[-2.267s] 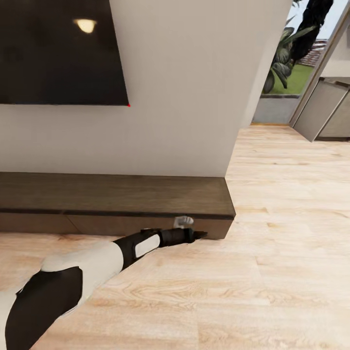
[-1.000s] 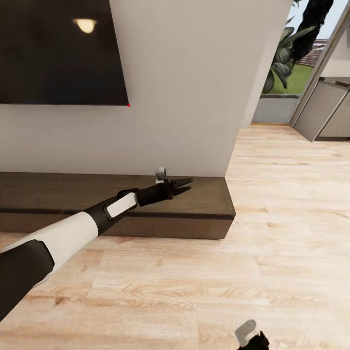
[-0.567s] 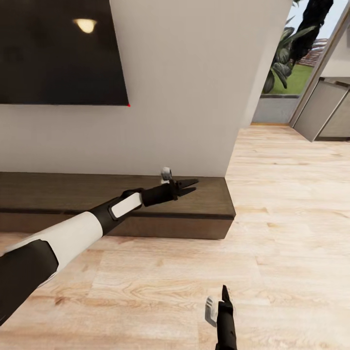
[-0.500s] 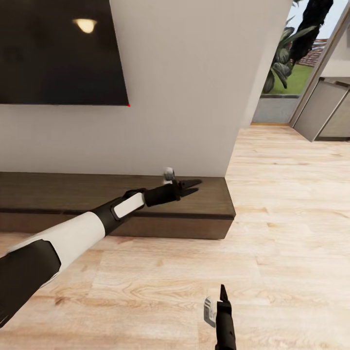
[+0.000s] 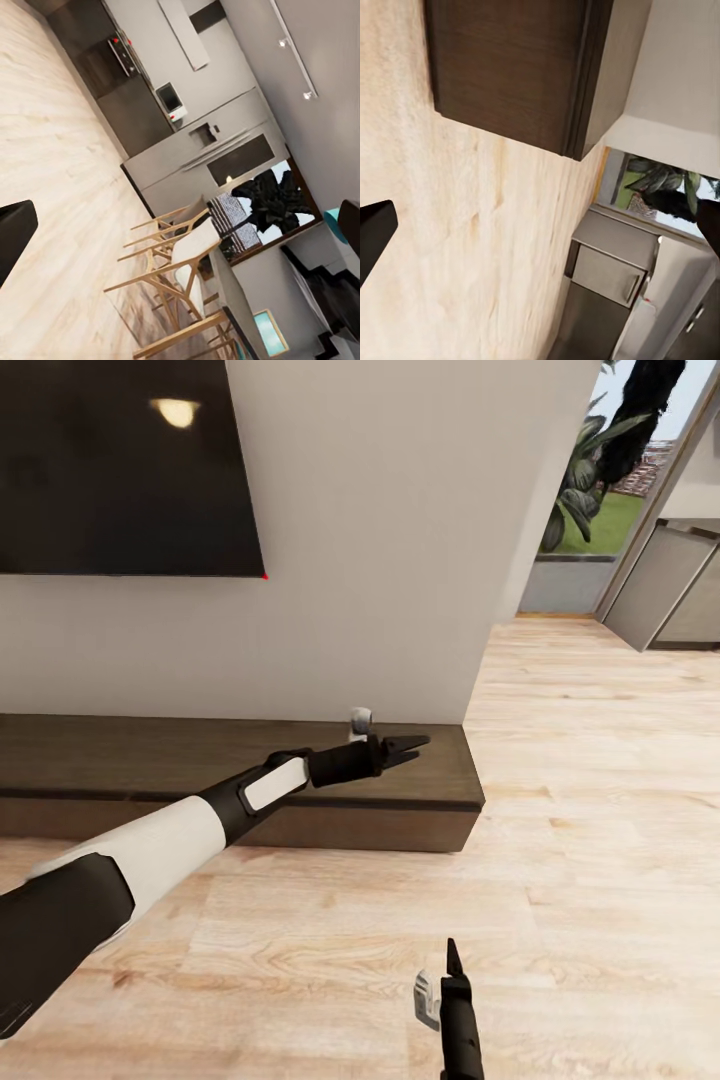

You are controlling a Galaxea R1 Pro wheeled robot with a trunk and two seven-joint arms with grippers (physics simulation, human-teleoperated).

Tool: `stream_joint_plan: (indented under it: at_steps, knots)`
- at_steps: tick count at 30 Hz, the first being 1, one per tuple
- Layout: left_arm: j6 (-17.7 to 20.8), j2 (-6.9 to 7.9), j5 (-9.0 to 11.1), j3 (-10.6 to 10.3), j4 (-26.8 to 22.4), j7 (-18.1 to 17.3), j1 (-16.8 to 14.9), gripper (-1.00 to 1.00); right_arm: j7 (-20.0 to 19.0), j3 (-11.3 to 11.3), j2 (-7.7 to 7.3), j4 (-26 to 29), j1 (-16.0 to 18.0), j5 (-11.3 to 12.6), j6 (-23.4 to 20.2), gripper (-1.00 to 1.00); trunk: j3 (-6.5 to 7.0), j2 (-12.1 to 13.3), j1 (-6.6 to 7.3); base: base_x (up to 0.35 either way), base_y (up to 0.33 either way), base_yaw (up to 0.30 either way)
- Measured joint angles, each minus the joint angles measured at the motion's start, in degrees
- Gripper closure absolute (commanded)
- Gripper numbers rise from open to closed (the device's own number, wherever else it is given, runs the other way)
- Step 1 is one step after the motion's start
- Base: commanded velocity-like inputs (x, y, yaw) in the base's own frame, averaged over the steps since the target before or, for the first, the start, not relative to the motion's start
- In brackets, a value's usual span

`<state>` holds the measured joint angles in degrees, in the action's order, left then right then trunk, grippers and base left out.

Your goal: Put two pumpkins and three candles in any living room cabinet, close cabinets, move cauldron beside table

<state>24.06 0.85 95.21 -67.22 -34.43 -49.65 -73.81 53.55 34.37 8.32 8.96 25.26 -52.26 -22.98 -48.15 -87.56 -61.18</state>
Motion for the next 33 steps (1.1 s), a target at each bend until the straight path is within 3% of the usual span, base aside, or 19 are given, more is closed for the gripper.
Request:
stream_joint_plan:
  at_steps: [7,13,33]
  knots:
    - [-0.07,-0.49,-0.1,-0.06,-0.25,-0.01,0.03,-1.0,0.5,-0.13,-0.38,0.37,-0.02,0.07,1.5,-1.0,0.0,0.0,0.0,0.095,-0.033,0.0]
    - [-0.07,-0.53,-0.12,-0.1,-0.24,-0.01,0.06,-1.0,2.89,-0.18,-0.44,0.42,-0.12,0.09,2.3,-1.0,0.0,0.0,0.0,0.298,-0.119,0.0]
    - [-0.07,-0.63,-0.12,-0.13,-0.52,-0.04,0.07,-1.0,2.97,-0.09,-0.33,0.38,-0.13,-0.03,3.7,-1.0,0.0,0.0,0.0,0.324,-0.042,0.0]
